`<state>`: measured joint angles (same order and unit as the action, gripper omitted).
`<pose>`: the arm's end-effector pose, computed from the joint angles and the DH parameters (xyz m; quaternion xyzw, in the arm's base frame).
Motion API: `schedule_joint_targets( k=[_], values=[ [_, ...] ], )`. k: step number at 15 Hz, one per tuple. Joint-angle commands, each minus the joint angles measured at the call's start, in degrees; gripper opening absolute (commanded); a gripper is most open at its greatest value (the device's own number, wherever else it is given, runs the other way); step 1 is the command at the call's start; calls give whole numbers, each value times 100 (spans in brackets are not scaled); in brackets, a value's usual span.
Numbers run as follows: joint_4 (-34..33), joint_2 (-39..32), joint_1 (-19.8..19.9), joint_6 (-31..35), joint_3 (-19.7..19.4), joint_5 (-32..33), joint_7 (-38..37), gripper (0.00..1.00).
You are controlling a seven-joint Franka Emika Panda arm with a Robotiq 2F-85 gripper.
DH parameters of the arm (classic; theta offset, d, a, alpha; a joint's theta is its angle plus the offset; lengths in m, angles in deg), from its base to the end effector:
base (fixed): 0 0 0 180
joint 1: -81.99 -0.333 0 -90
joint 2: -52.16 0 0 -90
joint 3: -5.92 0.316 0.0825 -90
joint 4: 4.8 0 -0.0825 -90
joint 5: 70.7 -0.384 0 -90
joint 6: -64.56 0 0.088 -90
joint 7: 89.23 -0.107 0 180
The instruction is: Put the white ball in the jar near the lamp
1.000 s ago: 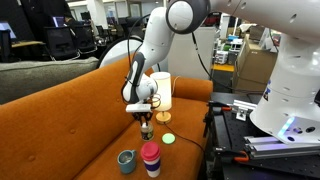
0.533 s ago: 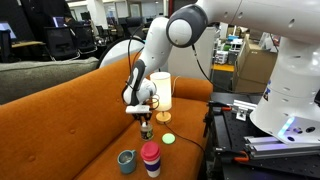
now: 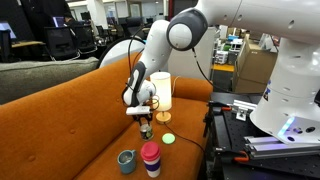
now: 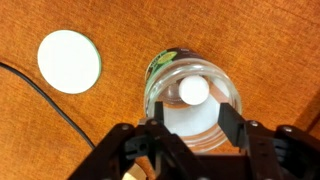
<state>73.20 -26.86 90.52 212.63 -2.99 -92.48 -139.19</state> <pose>0.5984 -0.1860 -0.1212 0.7637 -0.6424 -0.0630 0.0096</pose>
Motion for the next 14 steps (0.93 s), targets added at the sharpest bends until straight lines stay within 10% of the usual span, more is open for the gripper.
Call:
schedule_joint_targets(
  k=[1, 11, 13, 14],
  values=[
    [178, 141, 24, -54, -23, 50, -33, 86],
    [1176, 795, 160, 215, 269, -106, 397, 86],
    [1288, 878, 154, 211, 395, -153, 452, 38],
    [1296, 883, 130, 199, 428, -170, 427, 38]
  ],
)
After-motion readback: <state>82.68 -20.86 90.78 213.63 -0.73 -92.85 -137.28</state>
